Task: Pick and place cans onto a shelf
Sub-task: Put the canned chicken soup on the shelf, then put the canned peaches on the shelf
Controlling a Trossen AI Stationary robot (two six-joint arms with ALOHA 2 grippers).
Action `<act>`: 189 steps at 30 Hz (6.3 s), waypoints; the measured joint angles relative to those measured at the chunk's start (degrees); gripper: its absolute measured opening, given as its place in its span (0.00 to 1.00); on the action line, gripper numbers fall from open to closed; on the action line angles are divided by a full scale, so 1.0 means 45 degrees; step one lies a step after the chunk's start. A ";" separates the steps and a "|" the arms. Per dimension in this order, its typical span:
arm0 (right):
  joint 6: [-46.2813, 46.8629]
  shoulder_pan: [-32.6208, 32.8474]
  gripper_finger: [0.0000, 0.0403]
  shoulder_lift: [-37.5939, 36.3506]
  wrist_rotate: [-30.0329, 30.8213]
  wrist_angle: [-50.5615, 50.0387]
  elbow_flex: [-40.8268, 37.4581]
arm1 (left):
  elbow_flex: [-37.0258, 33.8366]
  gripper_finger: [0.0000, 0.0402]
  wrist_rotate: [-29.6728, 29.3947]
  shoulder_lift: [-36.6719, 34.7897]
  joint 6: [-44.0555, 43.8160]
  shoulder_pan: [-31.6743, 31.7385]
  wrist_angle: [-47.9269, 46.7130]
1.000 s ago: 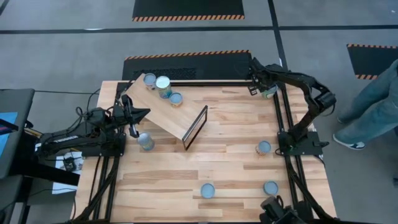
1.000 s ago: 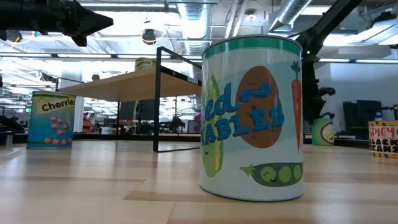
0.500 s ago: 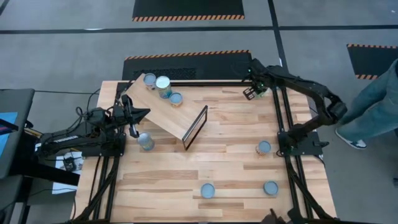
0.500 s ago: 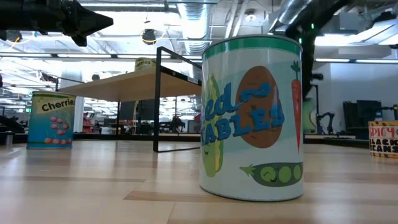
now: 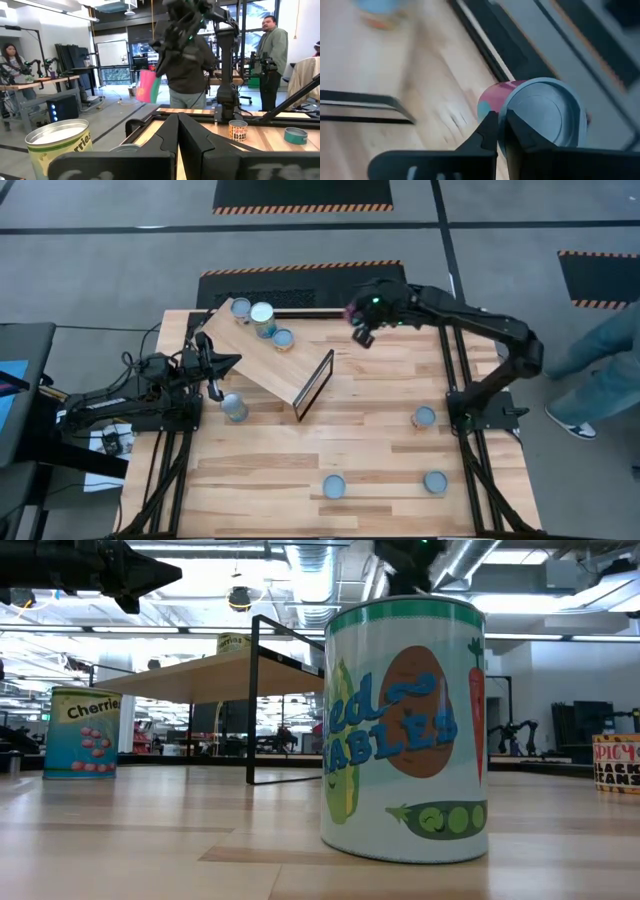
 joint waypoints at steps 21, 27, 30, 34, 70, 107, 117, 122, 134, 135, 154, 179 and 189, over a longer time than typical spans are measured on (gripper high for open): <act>-0.3824 0.2111 0.07 0.6405 -0.3273 -0.3665 0.7803 | 0.0000 0.00 0.0000 -0.0002 -0.0049 0.0004 -0.0099; -0.4394 0.2038 0.06 0.6607 -0.3281 -0.3573 0.7914 | 0.0000 0.00 0.0000 -0.0005 -0.0073 0.0004 -0.0102; -0.4425 0.2021 0.07 0.6701 -0.3281 -0.3714 0.7875 | 0.0000 0.00 0.0000 -0.0005 -0.0070 0.0004 -0.0102; -0.4700 0.2004 0.10 0.6730 -0.3276 -0.3676 0.7890 | 0.0000 0.00 0.0000 -0.0005 -0.0068 0.0004 -0.0102; -0.4854 0.3419 0.03 0.4695 -0.0849 -0.4425 0.6657 | 0.0005 0.00 0.0003 -0.0005 0.0207 0.0003 -0.0525; -0.1738 0.0297 0.03 -0.5366 -0.2695 1.8986 -1.6275 | 0.6927 0.01 -0.0509 0.7568 -0.5572 -0.2617 -1.2492; -0.2047 0.0002 0.03 -0.5371 -0.2731 1.9318 -1.6469 | 0.8077 0.16 -0.0452 1.0657 -0.9555 -0.4833 -1.6054; -0.2072 0.0013 0.03 -0.5371 -0.2759 1.9318 -1.6464 | 0.8087 0.22 -0.0468 1.1667 -0.9901 -0.5509 -1.6101; -0.2072 0.0013 0.03 -0.5361 -0.2756 1.9328 -1.6459 | 0.8063 0.26 -0.1746 1.2645 -0.9697 -0.5931 -1.6135; -0.2072 0.0013 0.03 -0.5361 -0.2756 1.9328 -1.6459 | 0.8056 0.26 -0.1841 1.2669 -0.9697 -0.5931 -1.6133; -0.2072 0.0013 0.03 -0.5357 -0.2751 1.9339 -1.6454 | 0.8038 0.22 -0.1610 1.3448 -0.9709 -0.5931 -1.6030; -0.2072 0.0013 0.03 -0.5357 -0.2772 1.9338 -1.6454 | 1.4081 0.00 -0.2147 1.2199 -0.9607 -0.6551 -1.9353; -0.2072 0.0018 0.03 -0.5357 -0.2965 1.9411 -1.6454 | 1.7249 0.00 -0.4524 1.3590 -0.7096 -0.3939 -2.0967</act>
